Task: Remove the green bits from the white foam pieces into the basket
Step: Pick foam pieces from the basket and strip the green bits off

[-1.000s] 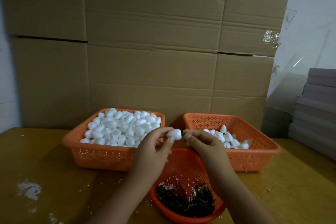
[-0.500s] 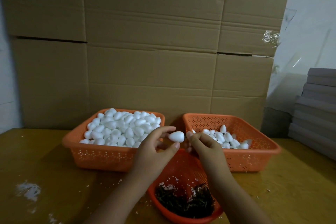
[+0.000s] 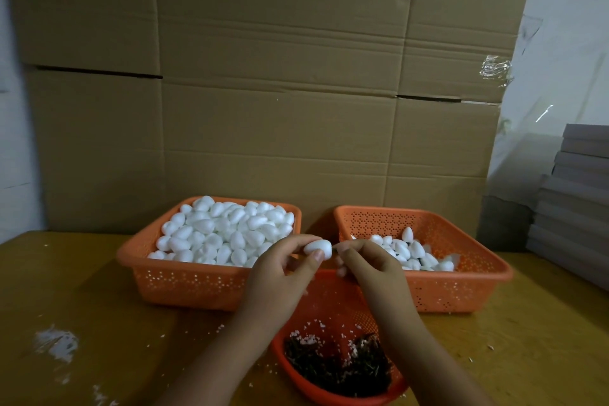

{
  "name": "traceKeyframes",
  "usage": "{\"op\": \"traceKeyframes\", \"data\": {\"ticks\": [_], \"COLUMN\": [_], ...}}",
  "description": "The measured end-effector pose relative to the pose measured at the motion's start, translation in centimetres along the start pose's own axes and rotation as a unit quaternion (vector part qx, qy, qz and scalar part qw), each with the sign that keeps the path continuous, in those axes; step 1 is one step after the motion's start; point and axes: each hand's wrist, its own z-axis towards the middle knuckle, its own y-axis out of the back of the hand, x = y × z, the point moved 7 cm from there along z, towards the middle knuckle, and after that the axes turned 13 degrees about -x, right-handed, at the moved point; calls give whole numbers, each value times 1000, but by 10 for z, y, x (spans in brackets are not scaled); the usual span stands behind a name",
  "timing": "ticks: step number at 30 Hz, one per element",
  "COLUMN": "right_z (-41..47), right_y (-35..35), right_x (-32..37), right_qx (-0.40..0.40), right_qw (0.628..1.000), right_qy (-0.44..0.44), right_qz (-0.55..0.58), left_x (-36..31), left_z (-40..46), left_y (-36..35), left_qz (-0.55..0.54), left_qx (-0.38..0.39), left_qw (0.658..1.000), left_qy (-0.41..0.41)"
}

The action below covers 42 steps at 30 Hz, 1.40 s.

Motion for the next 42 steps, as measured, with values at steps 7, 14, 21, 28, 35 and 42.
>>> {"op": "traceKeyframes", "data": {"ticks": [7, 14, 21, 28, 35, 42], "right_z": [2, 5, 0, -1, -7, -10], "right_y": [5, 7, -3, -8, -7, -14], "right_x": [-2, -6, -13, -11, 1, -4], "right_qx": [-27, -42, 21, 47, 48, 94], "right_qw": [998, 998, 998, 997, 998, 990], "right_qy": [23, 4, -29, -29, -31, -80], "right_qz": [-51, -52, -50, -59, 33, 63], "left_x": [3, -2, -18, -20, -35, -25], "left_z": [-3, -6, -5, -11, -14, -13], "left_y": [-1, -4, 2, -1, 1, 4], "left_qz": [-14, 1, 39, 81, 170, 127], "left_qx": [9, 18, -40, -23, -58, -73], "left_qw": [999, 1000, 995, 991, 963, 977], "left_qy": [31, 8, -79, -102, -199, -158]}}
